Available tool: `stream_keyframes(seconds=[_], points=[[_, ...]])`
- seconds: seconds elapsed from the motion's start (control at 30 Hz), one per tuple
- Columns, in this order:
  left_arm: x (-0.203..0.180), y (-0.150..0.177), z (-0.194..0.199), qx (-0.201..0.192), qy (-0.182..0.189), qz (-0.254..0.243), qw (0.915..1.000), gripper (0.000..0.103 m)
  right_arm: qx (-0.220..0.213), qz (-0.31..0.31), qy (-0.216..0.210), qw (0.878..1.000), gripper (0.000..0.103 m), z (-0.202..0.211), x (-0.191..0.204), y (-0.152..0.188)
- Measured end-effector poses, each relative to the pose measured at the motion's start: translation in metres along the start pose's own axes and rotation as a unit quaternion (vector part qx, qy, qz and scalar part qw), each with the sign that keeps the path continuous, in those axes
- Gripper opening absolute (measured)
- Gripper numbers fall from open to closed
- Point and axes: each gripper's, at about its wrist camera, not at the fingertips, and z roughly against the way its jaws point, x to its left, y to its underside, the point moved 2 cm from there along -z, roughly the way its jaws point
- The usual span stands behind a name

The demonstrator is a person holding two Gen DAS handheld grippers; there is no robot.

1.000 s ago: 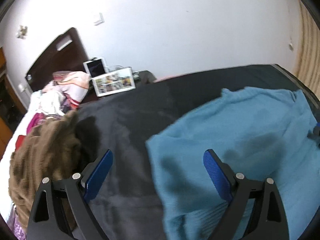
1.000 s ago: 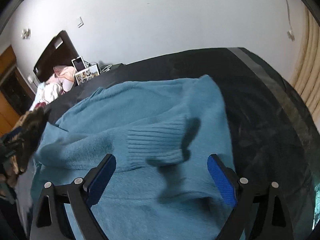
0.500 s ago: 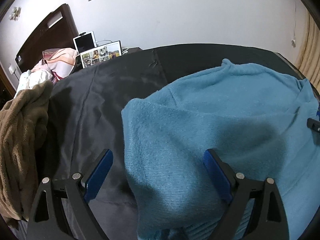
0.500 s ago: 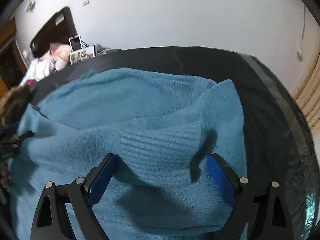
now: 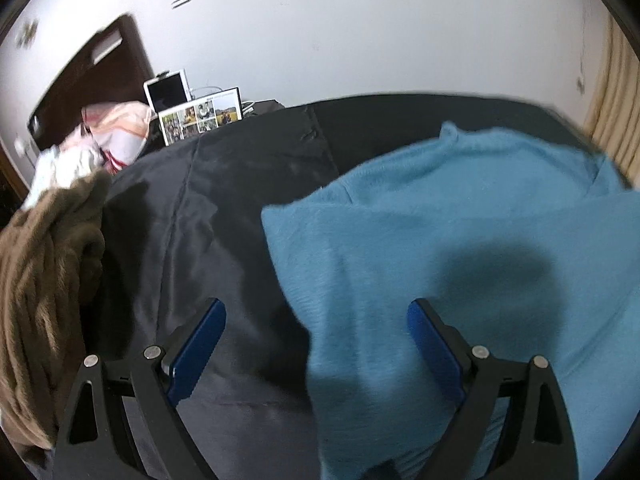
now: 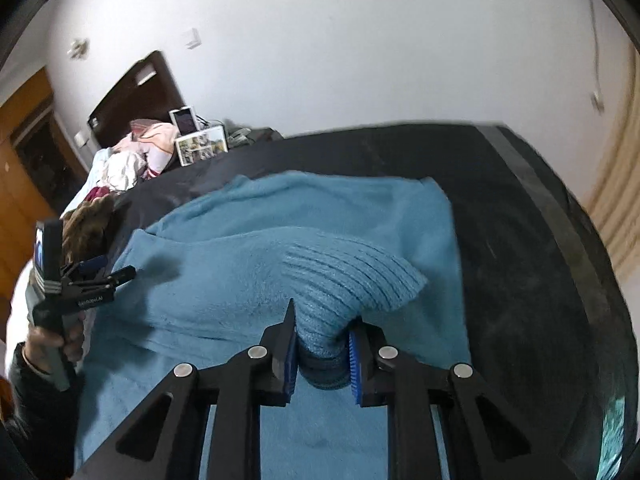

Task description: Fold clothes

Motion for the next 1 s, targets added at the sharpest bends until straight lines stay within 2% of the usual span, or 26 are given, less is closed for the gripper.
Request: stream_keyframes(seconds=[0.03,0.1,0.13,0.17,0.23,0.33,0.37,0.4,0.47,0.53,0.6,0.7,0.83,0.9,0.93,1.0], points=[[-0.001,0.001,-0.001,-0.001,-0.007,-0.004,1.0,0.095,0.007,0.005,0.023,1.0,0.031,-0.005,-0.003,0.003],[0.0,0.001,-0.002,-0.005,-0.015,-0.008,0.9998,0.096,0.013,0.021,0.091,0.996,0.071,-0.014,-0.008,0.009],[0.002,0.001,-0.002,-0.006,-0.019,-0.006,0.9998,0.096,0.004,0.03,0.138,0.99,0.075,-0.014,-0.011,0.011],[0.004,0.001,-0.002,-0.007,-0.024,-0.003,0.9997,0.097,-0.005,0.03,0.168,0.985,0.077,-0.011,-0.016,0.012],[0.007,0.001,-0.001,-0.012,-0.042,-0.003,0.9991,0.098,-0.021,0.02,0.199,0.98,0.077,-0.003,-0.025,0.014],[0.011,0.0,-0.002,-0.02,-0.093,-0.014,0.9953,0.098,-0.038,0.005,0.19,0.981,0.077,0.01,-0.024,0.013],[0.012,0.001,-0.002,-0.023,-0.116,-0.021,0.9927,0.098,-0.045,0.011,0.172,0.984,0.077,0.013,-0.019,0.014],[0.014,0.001,-0.003,-0.022,-0.12,-0.02,0.9924,0.097,-0.051,0.017,0.151,0.987,0.077,0.014,-0.013,0.015],[0.018,0.0,0.001,-0.023,-0.1,-0.007,0.9947,0.097,-0.044,0.033,0.1,0.993,0.077,0.004,0.005,0.014],[0.021,-0.002,0.011,-0.033,-0.08,0.006,0.9963,0.098,-0.019,0.043,0.075,0.996,0.077,-0.014,0.017,0.015],[0.018,-0.006,0.032,-0.056,-0.044,0.014,0.9973,0.098,-0.004,0.055,0.092,0.994,0.079,-0.034,0.026,0.018],[0.001,-0.009,0.059,-0.082,0.06,0.01,0.9948,0.098,0.007,0.056,0.103,0.993,0.085,-0.052,0.026,0.022],[-0.035,-0.001,0.048,-0.044,0.112,-0.031,0.9923,0.098,-0.001,0.055,0.1,0.993,0.087,-0.053,0.026,0.026],[-0.043,0.009,0.018,0.001,0.093,-0.037,0.995,0.099,-0.003,0.041,0.108,0.993,0.087,-0.045,0.026,0.027],[-0.039,0.013,0.011,0.004,0.104,-0.019,0.9943,0.099,-0.004,0.032,0.113,0.993,0.087,-0.04,0.025,0.027],[-0.025,0.011,0.009,0.017,0.129,0.014,0.9914,0.099,-0.036,0.029,0.099,0.994,0.087,-0.01,0.034,0.031]])
